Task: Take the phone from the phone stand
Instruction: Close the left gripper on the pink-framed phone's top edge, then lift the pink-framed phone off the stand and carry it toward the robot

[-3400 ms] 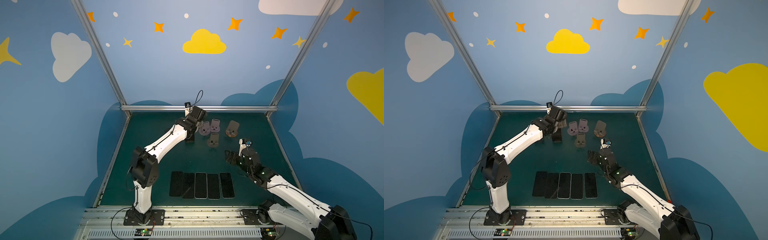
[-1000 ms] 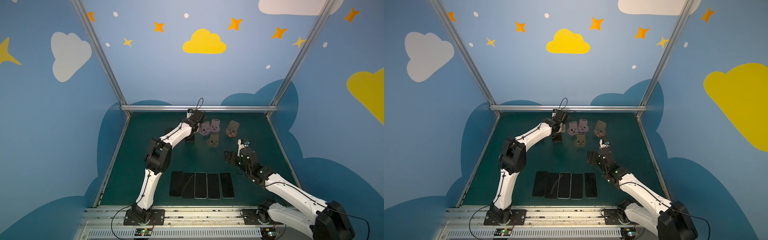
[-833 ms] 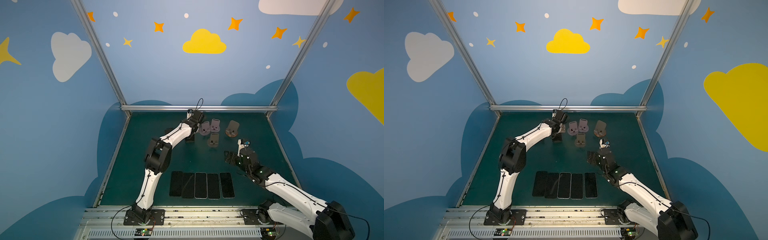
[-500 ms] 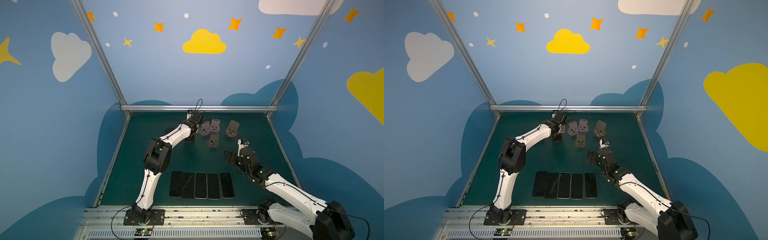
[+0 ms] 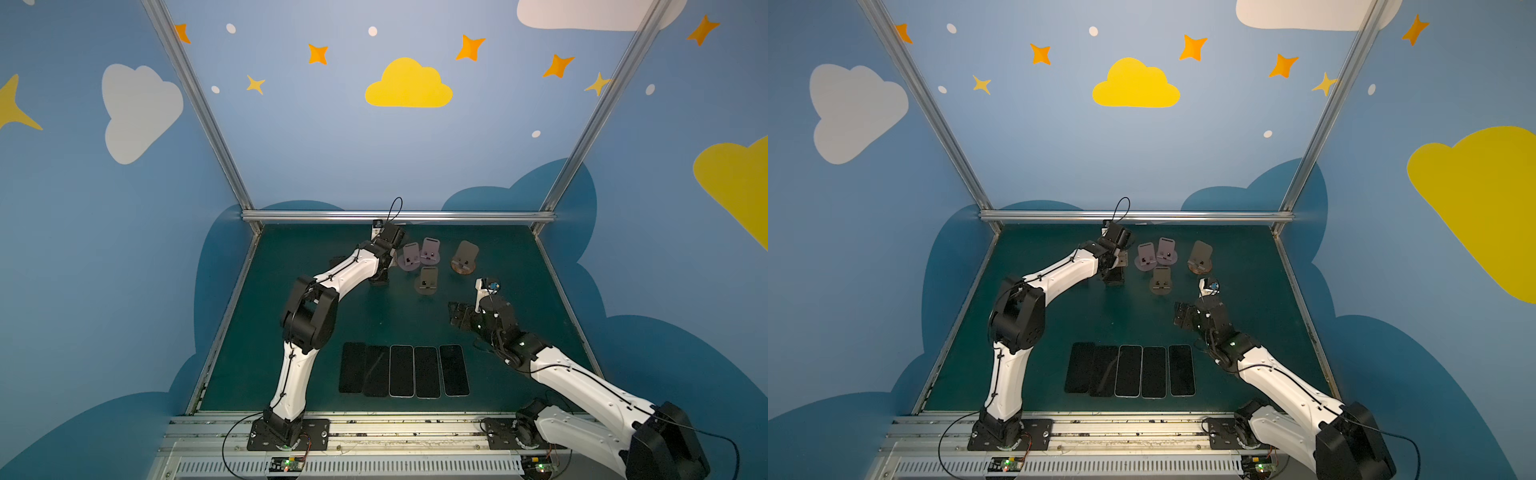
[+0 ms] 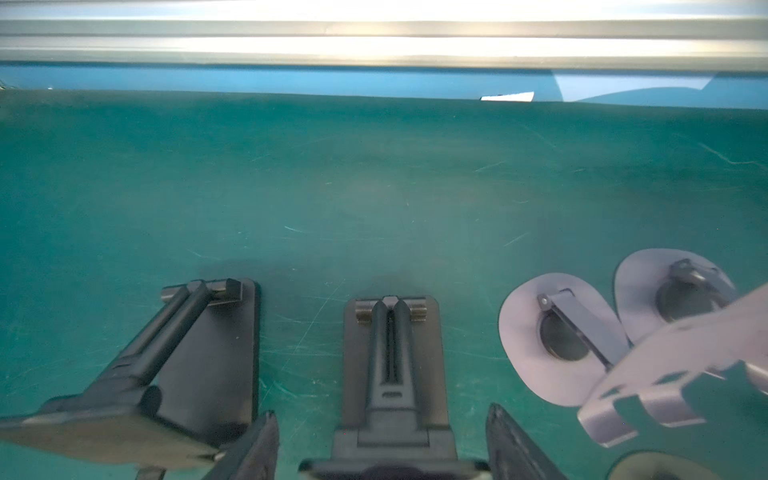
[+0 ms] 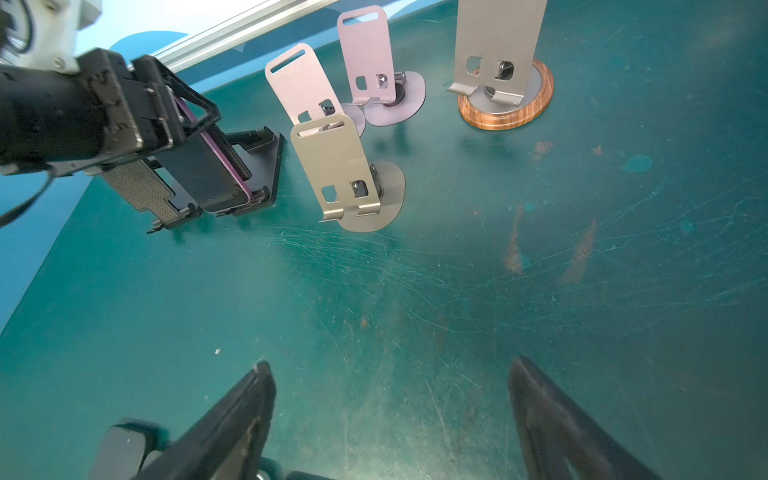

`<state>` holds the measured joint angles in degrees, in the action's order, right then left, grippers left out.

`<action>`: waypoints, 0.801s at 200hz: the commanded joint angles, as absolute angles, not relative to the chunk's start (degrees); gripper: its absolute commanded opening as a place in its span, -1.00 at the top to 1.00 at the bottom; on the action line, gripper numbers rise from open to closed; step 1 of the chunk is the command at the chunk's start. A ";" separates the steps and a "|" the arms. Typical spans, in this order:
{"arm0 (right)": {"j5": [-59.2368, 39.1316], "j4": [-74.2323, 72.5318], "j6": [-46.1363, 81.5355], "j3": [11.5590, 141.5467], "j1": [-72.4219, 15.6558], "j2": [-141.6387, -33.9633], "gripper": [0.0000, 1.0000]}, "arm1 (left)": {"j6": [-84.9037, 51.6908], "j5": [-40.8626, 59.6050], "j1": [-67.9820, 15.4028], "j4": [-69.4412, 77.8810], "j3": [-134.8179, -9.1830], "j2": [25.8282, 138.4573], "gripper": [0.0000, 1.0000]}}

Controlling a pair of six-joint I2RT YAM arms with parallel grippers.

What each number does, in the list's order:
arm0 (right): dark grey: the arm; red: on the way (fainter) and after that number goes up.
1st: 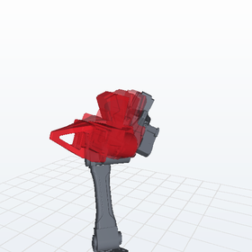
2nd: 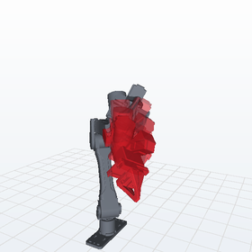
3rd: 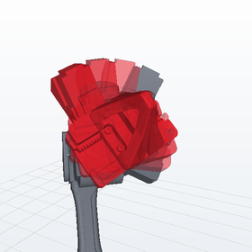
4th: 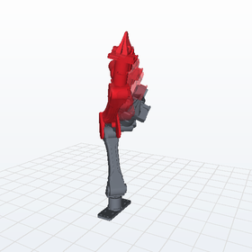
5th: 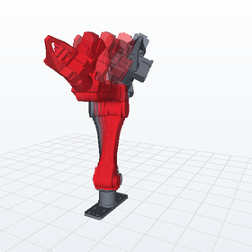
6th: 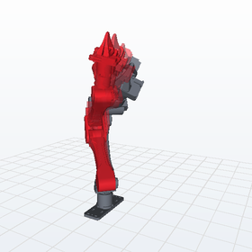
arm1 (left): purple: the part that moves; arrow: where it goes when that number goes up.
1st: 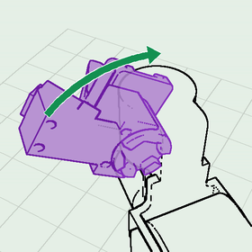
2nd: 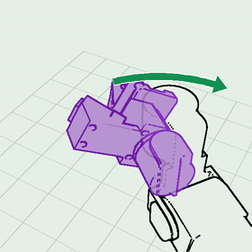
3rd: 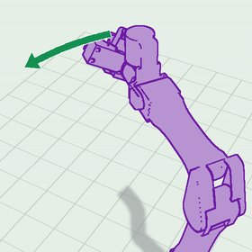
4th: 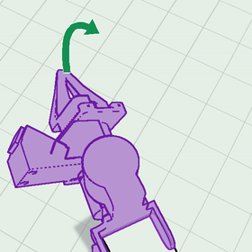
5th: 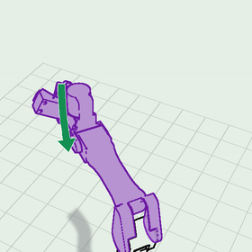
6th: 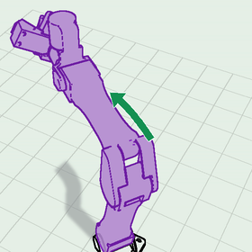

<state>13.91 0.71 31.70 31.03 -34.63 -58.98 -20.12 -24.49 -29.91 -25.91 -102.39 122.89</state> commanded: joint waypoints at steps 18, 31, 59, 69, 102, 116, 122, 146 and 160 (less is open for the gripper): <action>13.70 0.47 31.73 32.32 -34.98 -58.80 -0.77 | -19.16 -24.09 -29.88 -24.52 -101.81 117.36 -0.40; 13.65 0.45 31.73 32.34 -34.98 -58.70 -0.77 | -18.90 -24.13 -29.99 -24.43 -101.15 116.12 -0.39; 13.69 0.35 31.73 32.30 -34.98 -58.62 -0.76 | -18.32 -24.74 -30.17 -24.20 -98.76 112.56 -0.39; 13.64 0.38 31.82 32.33 -34.98 -58.66 -0.76 | -18.03 -25.12 -30.24 -23.94 -97.43 110.92 -0.39; 13.48 0.30 31.82 32.37 -34.98 -59.13 -0.76 | -16.38 -26.45 -30.06 -23.80 -93.28 105.63 -0.39; 13.46 0.34 31.82 32.40 -34.98 -59.08 -0.76 | -15.75 -26.72 -30.06 -24.49 -91.88 103.76 -0.39; 13.55 0.32 31.83 32.36 -34.94 -58.99 -0.76 | -15.50 -26.75 -30.05 -24.81 -91.19 102.89 -0.39; 13.71 0.36 31.82 32.22 -34.98 -58.67 -0.76 | -14.84 -27.20 -30.01 -25.57 -86.76 98.25 -0.39; 13.45 0.22 31.89 32.29 -34.98 -58.84 -0.76 | -14.77 -27.33 -29.77 -25.75 -82.52 94.34 -0.37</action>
